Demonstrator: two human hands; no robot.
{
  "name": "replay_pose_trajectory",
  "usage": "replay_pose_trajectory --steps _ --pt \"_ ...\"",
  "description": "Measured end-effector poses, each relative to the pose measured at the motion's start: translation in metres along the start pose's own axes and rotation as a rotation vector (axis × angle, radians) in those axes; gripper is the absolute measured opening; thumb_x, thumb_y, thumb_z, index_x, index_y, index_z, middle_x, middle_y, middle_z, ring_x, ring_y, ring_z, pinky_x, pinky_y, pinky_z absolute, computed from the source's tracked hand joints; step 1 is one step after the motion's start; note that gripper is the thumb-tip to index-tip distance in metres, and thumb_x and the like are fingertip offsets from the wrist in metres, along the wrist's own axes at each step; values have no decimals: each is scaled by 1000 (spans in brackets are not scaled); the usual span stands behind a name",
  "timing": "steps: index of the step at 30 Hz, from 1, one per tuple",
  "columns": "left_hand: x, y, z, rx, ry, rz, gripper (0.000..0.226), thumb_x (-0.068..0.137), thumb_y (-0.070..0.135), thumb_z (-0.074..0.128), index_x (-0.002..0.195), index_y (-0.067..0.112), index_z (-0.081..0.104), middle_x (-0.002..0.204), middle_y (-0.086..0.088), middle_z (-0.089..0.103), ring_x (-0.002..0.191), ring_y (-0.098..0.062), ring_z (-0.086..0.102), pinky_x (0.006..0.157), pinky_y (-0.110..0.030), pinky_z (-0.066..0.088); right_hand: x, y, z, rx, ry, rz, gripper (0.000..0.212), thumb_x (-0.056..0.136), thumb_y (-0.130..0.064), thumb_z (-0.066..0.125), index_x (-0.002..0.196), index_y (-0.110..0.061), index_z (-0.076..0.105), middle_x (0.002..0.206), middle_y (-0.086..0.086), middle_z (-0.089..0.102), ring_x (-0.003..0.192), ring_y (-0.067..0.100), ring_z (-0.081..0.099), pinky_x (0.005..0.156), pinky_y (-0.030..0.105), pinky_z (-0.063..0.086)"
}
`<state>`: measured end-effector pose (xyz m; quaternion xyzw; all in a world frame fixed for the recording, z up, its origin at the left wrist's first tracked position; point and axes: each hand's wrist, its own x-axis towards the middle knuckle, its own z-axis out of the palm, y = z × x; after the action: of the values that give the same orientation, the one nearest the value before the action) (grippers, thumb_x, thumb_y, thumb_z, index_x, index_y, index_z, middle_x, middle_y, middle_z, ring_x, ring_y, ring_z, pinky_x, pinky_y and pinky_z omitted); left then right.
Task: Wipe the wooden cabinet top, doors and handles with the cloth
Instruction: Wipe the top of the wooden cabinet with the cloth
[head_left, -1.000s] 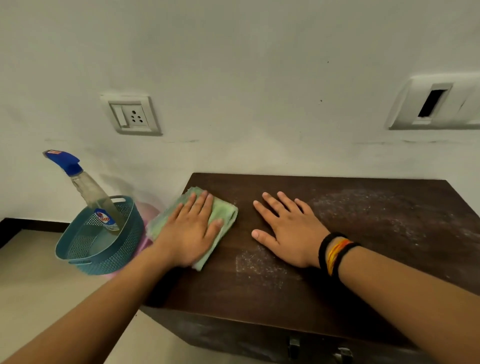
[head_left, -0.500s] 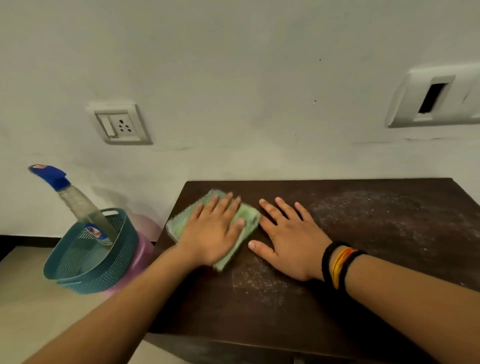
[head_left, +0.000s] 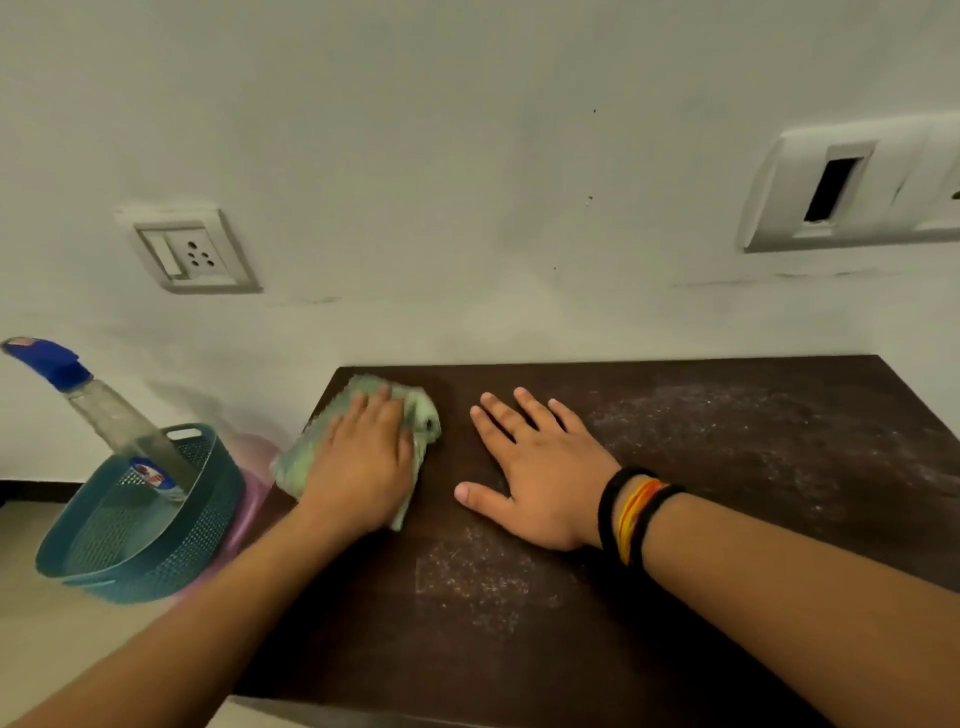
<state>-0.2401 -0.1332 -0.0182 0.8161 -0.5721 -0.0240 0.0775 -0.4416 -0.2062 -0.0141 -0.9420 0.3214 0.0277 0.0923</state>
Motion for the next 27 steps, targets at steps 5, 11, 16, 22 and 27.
replay_pose_trajectory --steps 5,11,16,22,27 --pt "27 34 4 -21 -50 168 56 105 44 18 159 33 12 168 7 8 154 -17 3 125 -44 6 6 12 -7 -41 16 -6 85 92 -74 14 159 -23 2 168 -1 -3 154 24 -4 124 44 3" --pt "-19 34 4 65 -77 51 58 104 44 19 160 31 8 168 5 7 155 -21 1 125 -46 4 9 31 -14 -116 -12 -30 88 88 -79 8 159 -27 -1 168 -4 -3 154 24 -1 122 43 10" --pt "42 47 -1 -20 -98 123 54 106 44 20 159 33 15 168 6 12 155 -18 4 124 -47 6 -5 49 -16 -98 -19 32 99 80 -86 3 159 -27 -2 168 -3 -4 154 22 -1 123 42 10" --pt "-4 86 11 37 -113 110 60 105 43 20 160 21 7 168 2 8 155 -18 1 125 -45 4 -15 59 -16 -86 -9 35 102 78 -87 4 159 -25 0 168 -2 -3 154 22 -1 123 42 11" --pt "33 67 -2 5 -107 61 56 106 40 22 159 23 15 166 -2 20 154 -21 12 124 -45 12 -25 72 -22 -93 -50 45 104 76 -90 3 159 -26 -3 168 -1 -4 154 21 -1 123 42 9"
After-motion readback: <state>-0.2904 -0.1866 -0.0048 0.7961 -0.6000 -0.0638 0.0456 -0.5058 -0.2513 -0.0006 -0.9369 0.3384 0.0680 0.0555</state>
